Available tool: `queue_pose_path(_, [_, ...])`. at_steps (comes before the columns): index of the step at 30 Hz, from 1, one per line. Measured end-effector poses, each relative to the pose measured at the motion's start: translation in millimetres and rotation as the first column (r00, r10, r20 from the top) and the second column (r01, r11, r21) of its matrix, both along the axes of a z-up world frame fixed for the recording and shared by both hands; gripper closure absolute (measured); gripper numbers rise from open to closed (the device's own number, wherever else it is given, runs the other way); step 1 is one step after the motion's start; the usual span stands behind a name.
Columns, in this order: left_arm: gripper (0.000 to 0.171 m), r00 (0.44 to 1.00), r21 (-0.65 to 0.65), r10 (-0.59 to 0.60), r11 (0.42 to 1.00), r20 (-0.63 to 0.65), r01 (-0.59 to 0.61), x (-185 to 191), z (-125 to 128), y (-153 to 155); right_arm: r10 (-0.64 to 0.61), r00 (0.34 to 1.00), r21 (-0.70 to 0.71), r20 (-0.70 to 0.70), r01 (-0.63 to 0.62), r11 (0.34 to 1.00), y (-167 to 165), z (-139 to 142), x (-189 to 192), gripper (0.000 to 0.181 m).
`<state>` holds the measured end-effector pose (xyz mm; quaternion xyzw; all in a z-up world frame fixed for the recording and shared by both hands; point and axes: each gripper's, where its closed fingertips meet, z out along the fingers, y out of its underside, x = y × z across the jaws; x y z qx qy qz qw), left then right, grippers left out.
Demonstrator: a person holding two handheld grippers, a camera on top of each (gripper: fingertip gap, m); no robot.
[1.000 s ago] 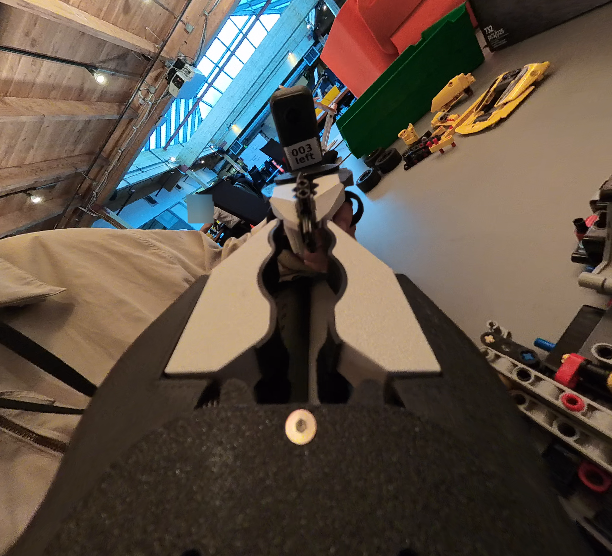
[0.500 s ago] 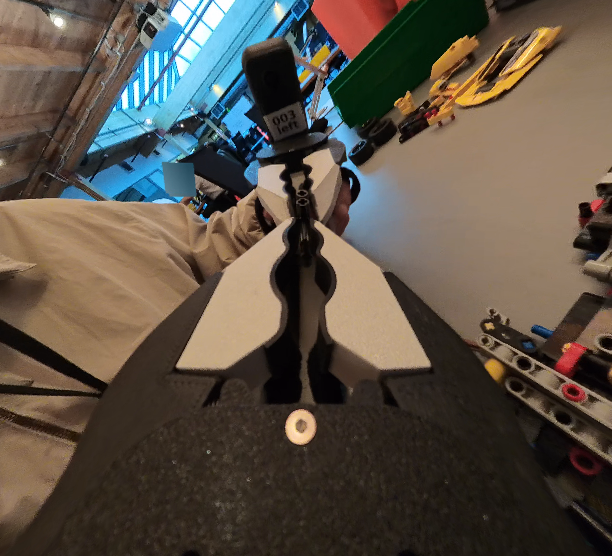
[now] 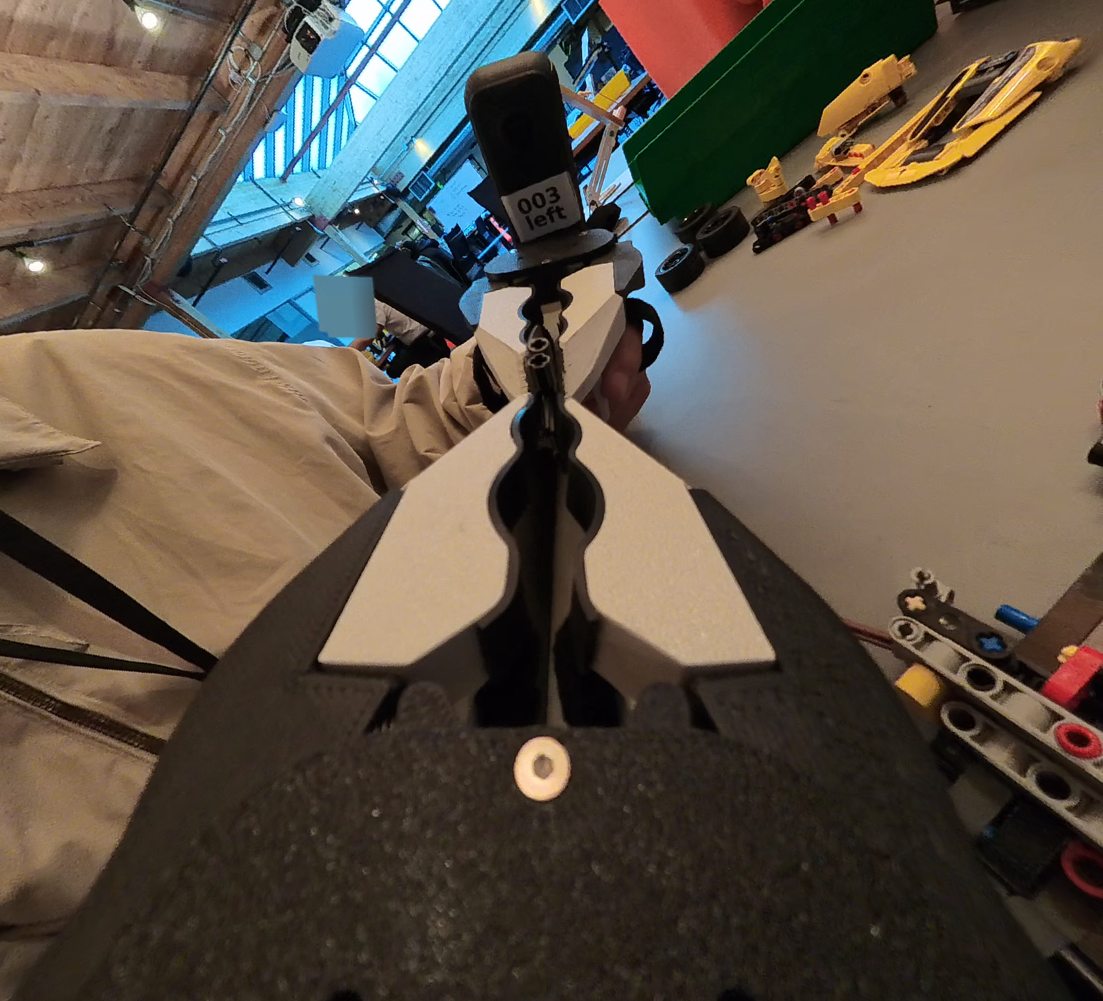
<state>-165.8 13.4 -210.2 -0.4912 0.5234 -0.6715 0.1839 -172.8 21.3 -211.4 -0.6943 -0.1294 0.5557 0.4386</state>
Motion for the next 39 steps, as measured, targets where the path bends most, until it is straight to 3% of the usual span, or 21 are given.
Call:
queue_pose_path(6, [0.166, 0.997, 0.007, 0.064, 0.998, 0.053, -0.064, 1, 12, 10, -0.041, 0.997, 0.062, 0.073, 0.037, 0.997, 3, 6, 4, 0.178])
queue_pose_path(7, [0.165, 0.981, -0.06, 0.155, 0.987, 0.114, -0.149, -6, 26, 32, -0.062, 0.996, 0.051, 0.057, 0.059, 0.997, 3, 7, 14, 0.18])
queue_pose_path(9, [0.166, 0.887, -0.374, 0.401, 0.878, 0.231, -0.3, -48, 63, 118, -0.212, 0.977, 0.038, 0.026, 0.211, 0.977, 0, 9, 74, 0.179])
queue_pose_path(10, [0.166, 0.85, -0.426, 0.472, 0.836, 0.236, -0.346, -62, 65, 143, -0.25, 0.968, 0.057, -0.027, 0.251, 0.966, -8, 18, 99, 0.179])
queue_pose_path(12, [0.165, 0.875, -0.371, 0.439, 0.861, 0.201, -0.347, -49, 56, 132, -0.326, 0.945, 0.04, 0.04, 0.324, 0.945, -12, 11, 132, 0.178])
queue_pose_path(13, [0.165, 0.903, -0.348, 0.386, 0.886, 0.186, -0.307, -37, 52, 116, -0.408, 0.901, 0.028, 0.151, 0.408, 0.912, -6, -4, 151, 0.178])
queue_pose_path(14, [0.165, 0.924, -0.348, 0.342, 0.899, 0.173, -0.268, -28, 49, 105, -0.496, 0.816, 0.014, 0.296, 0.516, 0.857, -1, -23, 177, 0.178])
queue_pose_path(16, [0.165, 0.951, -0.372, 0.262, 0.909, 0.165, -0.186, -19, 46, 89, -0.589, 0.571, 0.069, 0.573, 0.682, 0.728, -5, -58, 231, 0.178])
queue_pose_path(18, [0.165, 0.962, -0.336, 0.244, 0.922, 0.123, -0.191, -10, 36, 80, -0.585, 0.347, 0.132, 0.733, 0.771, 0.623, -18, -79, 271, 0.178])
queue_pose_path(19, [0.165, 0.969, -0.335, 0.22, 0.927, 0.114, -0.171, -8, 34, 73, -0.58, 0.295, 0.145, 0.759, 0.792, 0.593, -22, -84, 280, 0.178])
queue_pose_path(23, [0.164, 0.976, -0.339, 0.191, 0.93, 0.109, -0.144, -3, 33, 61, -0.572, 0.249, 0.123, 0.781, 0.838, 0.532, -28, -92, 294, 0.175])
queue_pose_path(26, [0.164, 0.98, -0.387, 0.171, 0.914, 0.102, -0.119, -2, 33, 60, -0.648, 0.281, 0.147, 0.708, 0.839, 0.523, -23, -68, 284, 0.16])
queue_pose_path(28, [0.165, 0.979, -0.392, 0.178, 0.911, 0.102, -0.125, -1, 32, 61, -0.718, 0.384, 0.223, 0.58, 0.773, 0.594, -5, -34, 244, 0.152])
queue_pose_path(29, [0.165, 0.979, -0.395, 0.173, 0.911, 0.104, -0.119, -1, 32, 61, -0.707, 0.486, 0.244, 0.514, 0.707, 0.663, 5, -21, 210, 0.151])
queue_pose_path(31, [0.165, 0.983, -0.396, 0.154, 0.913, 0.104, -0.101, 0, 32, 57, -0.561, 0.762, 0.187, 0.324, 0.53, 0.827, 18, -1, 124, 0.149])
queue_pose_path(32, [0.165, 0.985, -0.389, 0.142, 0.917, 0.102, -0.092, 1, 31, 54, -0.449, 0.87, 0.133, 0.205, 0.43, 0.893, 22, 5, 85, 0.143])
queue_pose_path(33, [0.164, 0.986, -0.376, 0.133, 0.923, 0.1, -0.086, 1, 30, 51, -0.341, 0.935, 0.082, 0.094, 0.334, 0.939, 23, 9, 52, 0.143])
queue_pose_path(36, [0.165, 0.987, -0.337, 0.122, 0.938, 0.103, -0.081, 3, 29, 43, -0.132, 0.99, 0.007, -0.049, 0.132, 0.991, 19, 9, -3, 0.153])
queue_pose_path(39, [0.165, 0.988, -0.338, 0.102, 0.939, 0.112, -0.059, 4, 30, 37, -0.153, 0.988, 0.04, -0.023, 0.153, 0.987, 23, 8, -14, 0.157])
